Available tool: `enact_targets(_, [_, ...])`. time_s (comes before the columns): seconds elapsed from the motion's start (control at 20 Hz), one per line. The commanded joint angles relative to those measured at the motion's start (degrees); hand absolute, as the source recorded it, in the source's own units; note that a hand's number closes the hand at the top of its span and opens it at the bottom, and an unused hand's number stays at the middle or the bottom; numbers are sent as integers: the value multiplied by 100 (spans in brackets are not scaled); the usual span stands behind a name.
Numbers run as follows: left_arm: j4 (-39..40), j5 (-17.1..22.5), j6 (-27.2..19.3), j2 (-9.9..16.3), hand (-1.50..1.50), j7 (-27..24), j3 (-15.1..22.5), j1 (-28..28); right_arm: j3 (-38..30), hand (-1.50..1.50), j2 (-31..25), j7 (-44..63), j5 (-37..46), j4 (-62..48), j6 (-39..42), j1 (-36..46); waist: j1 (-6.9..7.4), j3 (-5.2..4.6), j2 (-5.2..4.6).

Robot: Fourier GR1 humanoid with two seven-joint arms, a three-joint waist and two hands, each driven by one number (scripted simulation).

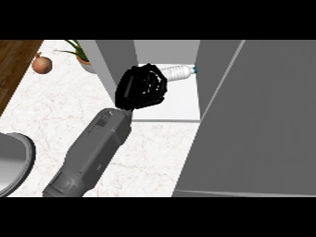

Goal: Pick up the bottled water, place it into the cabinet and close the cabinet

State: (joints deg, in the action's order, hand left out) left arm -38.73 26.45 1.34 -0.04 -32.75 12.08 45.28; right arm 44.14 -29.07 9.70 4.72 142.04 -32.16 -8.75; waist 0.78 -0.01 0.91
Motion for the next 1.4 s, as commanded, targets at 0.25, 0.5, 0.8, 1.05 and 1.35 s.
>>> enact_targets(0.25, [-2326,263,-86,380,150,425,341,-2102,96,150,-393,359,104,416,219,36,301,-2,66])
enact_targets(0.5, [-3726,457,12,802,150,849,513,-3233,721,150,-404,442,-130,389,737,407,349,2,48])
enact_targets(0.8, [-5337,599,155,1464,150,869,528,-4744,1045,150,16,932,-90,343,859,947,305,-11,18])
enact_targets(1.05, [-6467,710,149,1961,150,898,299,-5690,1091,150,492,1399,0,245,795,1485,223,-13,-7])
enact_targets(1.35, [-7336,956,404,2320,150,742,15,-6889,885,150,1581,2367,413,-373,669,2739,158,-17,-29])
